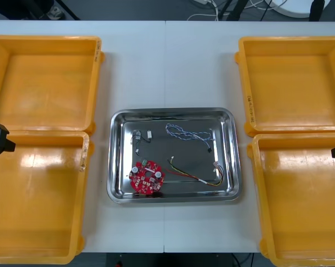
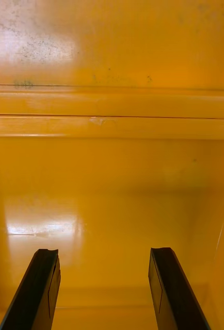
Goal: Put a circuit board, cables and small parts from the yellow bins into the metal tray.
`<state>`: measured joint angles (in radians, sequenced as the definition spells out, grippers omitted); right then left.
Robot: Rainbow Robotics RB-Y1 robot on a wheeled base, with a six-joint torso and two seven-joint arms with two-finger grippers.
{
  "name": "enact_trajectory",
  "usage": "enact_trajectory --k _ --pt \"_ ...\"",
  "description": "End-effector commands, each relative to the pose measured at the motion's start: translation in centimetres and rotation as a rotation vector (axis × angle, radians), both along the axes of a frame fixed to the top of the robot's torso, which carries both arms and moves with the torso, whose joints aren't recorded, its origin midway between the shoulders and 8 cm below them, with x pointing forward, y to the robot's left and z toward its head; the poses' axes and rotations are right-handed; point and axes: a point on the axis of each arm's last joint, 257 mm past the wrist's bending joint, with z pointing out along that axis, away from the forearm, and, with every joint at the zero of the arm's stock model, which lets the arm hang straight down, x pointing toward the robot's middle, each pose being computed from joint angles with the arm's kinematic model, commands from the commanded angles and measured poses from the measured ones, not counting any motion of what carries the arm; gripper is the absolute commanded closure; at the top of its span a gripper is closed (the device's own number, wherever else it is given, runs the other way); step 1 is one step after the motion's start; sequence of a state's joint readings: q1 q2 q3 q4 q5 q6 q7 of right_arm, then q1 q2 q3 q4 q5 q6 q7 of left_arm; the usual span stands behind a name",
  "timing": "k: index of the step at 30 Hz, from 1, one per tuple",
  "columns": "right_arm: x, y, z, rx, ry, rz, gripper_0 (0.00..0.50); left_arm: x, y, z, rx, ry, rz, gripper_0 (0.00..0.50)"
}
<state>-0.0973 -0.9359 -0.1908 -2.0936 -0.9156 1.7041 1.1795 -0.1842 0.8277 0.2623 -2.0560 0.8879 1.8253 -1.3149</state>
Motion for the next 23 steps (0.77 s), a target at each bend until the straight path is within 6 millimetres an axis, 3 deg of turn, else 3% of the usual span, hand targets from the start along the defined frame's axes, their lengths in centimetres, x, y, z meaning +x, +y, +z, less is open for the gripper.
enact_trajectory --k 1,23 --pt "0.00 -1.97 1.75 -0.053 -0.021 0.000 0.000 0.21 1.30 1.87 0.068 -0.051 -0.061 0.000" --pt "0.00 -1.97 1.75 -0.053 -0.021 0.000 0.000 0.24 1.27 1.88 0.072 -0.053 -0.071 0.000"
